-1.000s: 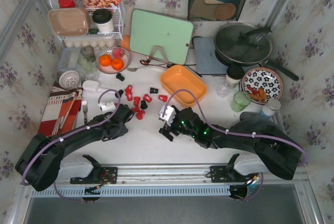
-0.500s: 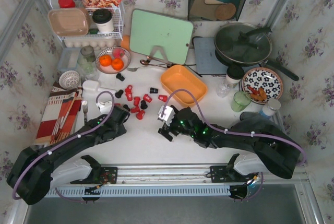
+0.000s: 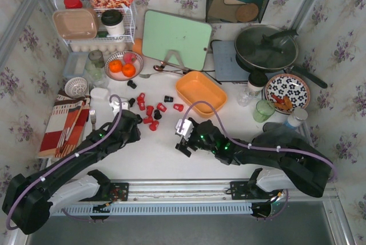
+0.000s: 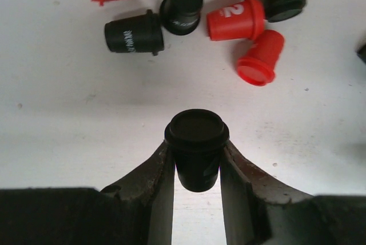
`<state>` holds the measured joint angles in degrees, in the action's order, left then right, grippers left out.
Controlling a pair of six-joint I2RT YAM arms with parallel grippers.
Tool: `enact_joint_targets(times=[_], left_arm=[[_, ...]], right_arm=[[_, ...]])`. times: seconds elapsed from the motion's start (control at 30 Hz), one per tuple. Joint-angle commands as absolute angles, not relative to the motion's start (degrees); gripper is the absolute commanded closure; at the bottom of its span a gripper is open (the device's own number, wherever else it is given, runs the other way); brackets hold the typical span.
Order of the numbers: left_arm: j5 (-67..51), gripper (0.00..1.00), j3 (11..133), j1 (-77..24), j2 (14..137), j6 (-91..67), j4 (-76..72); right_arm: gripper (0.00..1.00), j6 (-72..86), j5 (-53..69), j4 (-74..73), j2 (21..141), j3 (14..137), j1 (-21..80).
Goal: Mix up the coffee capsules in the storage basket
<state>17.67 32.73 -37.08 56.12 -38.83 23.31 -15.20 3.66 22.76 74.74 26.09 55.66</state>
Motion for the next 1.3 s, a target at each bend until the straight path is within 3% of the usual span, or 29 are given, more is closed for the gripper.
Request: enact_joint_targets(times=[0.0,0.53,0.97,1.27], left_arm=[[13.19,1.0,34.25,-37.08,54.98,-31.97,20.65],[-11.78,1.0,38.94,-37.11,53.55,-19.61,8.27],[-27.56,1.0,38.07,-37.08,53.09,-17.03,2.07],[-31.2,1.0,36.64,-37.27,52.16,-19.32,0.18]], right_arm=[[0.11,-16.01,5.38,29.49,72.8,24.12,55.89],[0.14,-20.44,9.1,40.24,61.48,18.82,56.41],[0.12,-29.48,7.39,51.33,63.93,17.36,59.3],[0.06,-34.94,1.68,55.68,68.82,20.66,63.76]])
